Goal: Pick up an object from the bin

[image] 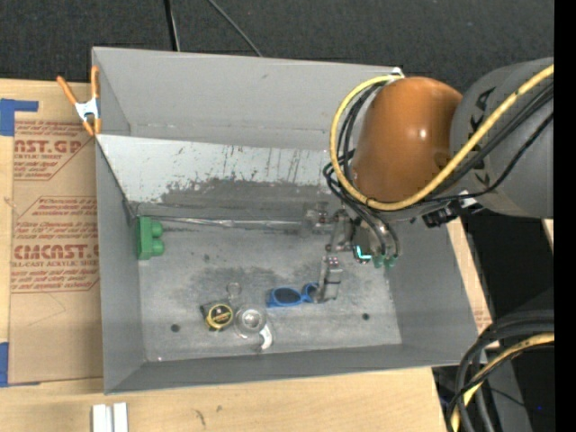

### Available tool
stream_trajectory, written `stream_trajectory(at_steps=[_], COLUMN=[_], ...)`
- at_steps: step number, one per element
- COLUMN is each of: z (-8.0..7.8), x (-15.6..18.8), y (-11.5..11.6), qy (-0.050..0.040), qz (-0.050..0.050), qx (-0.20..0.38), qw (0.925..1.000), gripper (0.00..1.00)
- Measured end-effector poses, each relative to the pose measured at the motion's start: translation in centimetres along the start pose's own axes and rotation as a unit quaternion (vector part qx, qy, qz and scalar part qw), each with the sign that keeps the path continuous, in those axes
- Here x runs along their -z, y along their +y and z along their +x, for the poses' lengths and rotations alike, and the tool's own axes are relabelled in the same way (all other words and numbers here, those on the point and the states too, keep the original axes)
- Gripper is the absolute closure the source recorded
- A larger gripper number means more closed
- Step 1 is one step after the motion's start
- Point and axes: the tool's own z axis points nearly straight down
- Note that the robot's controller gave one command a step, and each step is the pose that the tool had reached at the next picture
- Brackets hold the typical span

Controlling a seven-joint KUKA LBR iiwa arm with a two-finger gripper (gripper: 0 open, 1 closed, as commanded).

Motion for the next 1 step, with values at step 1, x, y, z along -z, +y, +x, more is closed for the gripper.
stream_trajectory(at_steps=[1], z=[-0.37], x=[-12.82], y=[-1.15], qy=[0.0003], qz=[0.001], qx=[0.028], qw=[0.9996], gripper=[0.0])
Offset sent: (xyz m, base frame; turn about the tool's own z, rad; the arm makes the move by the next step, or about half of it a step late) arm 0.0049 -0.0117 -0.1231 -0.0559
